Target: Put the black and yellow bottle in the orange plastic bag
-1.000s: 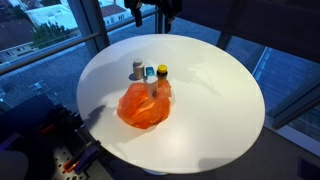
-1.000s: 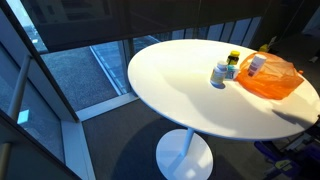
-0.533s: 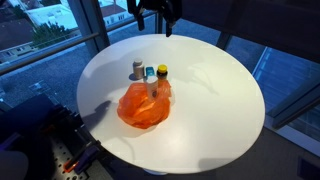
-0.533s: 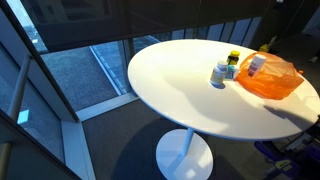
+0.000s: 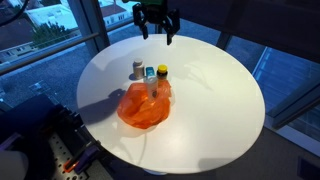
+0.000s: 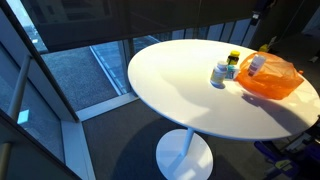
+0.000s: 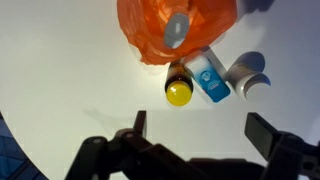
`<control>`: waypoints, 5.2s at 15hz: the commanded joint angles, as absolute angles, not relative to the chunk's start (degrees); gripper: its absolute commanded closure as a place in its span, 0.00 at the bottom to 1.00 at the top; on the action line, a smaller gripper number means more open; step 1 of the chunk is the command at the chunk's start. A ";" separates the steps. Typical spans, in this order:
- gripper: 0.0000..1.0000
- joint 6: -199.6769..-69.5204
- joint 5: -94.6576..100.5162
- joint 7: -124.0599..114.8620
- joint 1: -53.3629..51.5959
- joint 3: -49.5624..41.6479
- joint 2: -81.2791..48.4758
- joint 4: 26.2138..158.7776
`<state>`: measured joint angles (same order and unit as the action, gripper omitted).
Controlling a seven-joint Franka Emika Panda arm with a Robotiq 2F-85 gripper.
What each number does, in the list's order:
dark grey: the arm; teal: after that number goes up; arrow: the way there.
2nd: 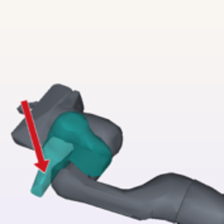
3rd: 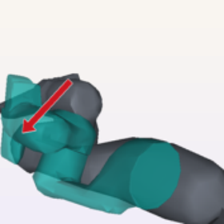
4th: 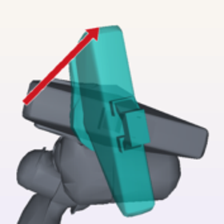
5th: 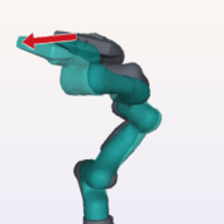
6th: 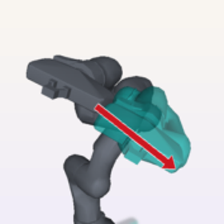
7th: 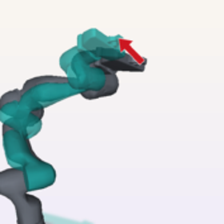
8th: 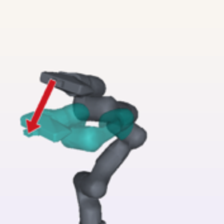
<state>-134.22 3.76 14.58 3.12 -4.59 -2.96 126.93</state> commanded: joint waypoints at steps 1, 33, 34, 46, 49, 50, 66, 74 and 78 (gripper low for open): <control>0.00 -136.57 4.57 12.70 3.21 -3.83 -8.67 123.30; 0.80 -134.39 4.74 11.29 4.10 -3.70 -16.42 116.66; 0.80 -133.56 5.13 11.32 4.03 -3.83 -14.63 117.27; 0.80 -125.71 9.26 14.59 5.19 -5.52 6.62 130.10; 0.80 -125.64 10.46 15.47 5.88 -6.59 10.57 134.80; 0.80 -125.59 11.00 15.56 6.21 -6.94 11.52 136.19; 0.80 -138.72 12.80 19.12 7.92 -9.77 7.40 148.31; 0.80 -146.54 10.90 20.44 8.54 -10.62 0.93 146.40; 0.80 -148.92 9.26 21.18 9.10 -10.64 -2.76 145.48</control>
<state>-147.54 11.49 18.39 8.18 -10.58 0.08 147.23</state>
